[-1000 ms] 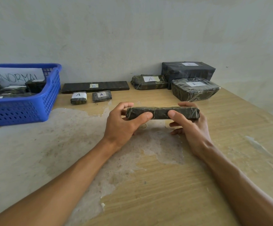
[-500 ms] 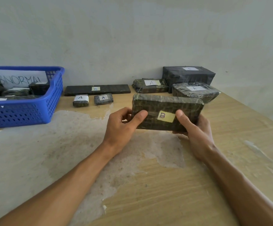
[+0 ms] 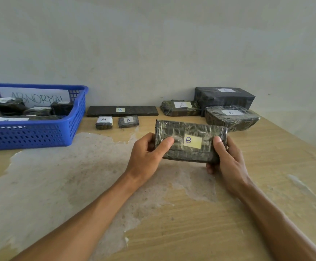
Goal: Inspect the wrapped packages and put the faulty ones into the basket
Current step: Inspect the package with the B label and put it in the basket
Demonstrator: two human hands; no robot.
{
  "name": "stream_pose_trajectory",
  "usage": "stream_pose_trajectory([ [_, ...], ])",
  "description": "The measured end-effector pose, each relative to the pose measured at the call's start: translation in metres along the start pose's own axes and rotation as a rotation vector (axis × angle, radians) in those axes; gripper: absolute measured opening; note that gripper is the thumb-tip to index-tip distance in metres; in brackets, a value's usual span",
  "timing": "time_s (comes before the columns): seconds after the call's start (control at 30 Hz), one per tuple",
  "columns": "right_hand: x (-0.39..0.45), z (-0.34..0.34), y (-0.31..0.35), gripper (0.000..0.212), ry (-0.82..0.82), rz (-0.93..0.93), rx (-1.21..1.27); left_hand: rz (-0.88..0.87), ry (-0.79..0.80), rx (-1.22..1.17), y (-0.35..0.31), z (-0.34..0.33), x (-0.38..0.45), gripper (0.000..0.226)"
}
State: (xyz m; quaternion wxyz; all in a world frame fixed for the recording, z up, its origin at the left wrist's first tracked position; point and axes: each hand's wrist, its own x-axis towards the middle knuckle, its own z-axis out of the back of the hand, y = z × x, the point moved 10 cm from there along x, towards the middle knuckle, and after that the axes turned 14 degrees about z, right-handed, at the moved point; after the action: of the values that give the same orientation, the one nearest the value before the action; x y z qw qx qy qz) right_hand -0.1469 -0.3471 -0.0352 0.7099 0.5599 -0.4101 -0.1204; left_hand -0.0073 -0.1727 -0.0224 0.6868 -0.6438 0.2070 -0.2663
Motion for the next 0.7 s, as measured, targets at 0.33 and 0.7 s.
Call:
stream_pose_trajectory([
  [0.33, -0.002, -0.015, -0.001, 0.027, 0.157, -0.074, -0.050, 0.264, 0.247, -0.014, 0.011, 0.016, -0.021, 0.040],
  [0.7, -0.023, -0.097, 0.056, 0.093, 0.468, 0.174, -0.303, 0.314, -0.012, -0.505, 0.015, 0.064, -0.049, 0.033],
])
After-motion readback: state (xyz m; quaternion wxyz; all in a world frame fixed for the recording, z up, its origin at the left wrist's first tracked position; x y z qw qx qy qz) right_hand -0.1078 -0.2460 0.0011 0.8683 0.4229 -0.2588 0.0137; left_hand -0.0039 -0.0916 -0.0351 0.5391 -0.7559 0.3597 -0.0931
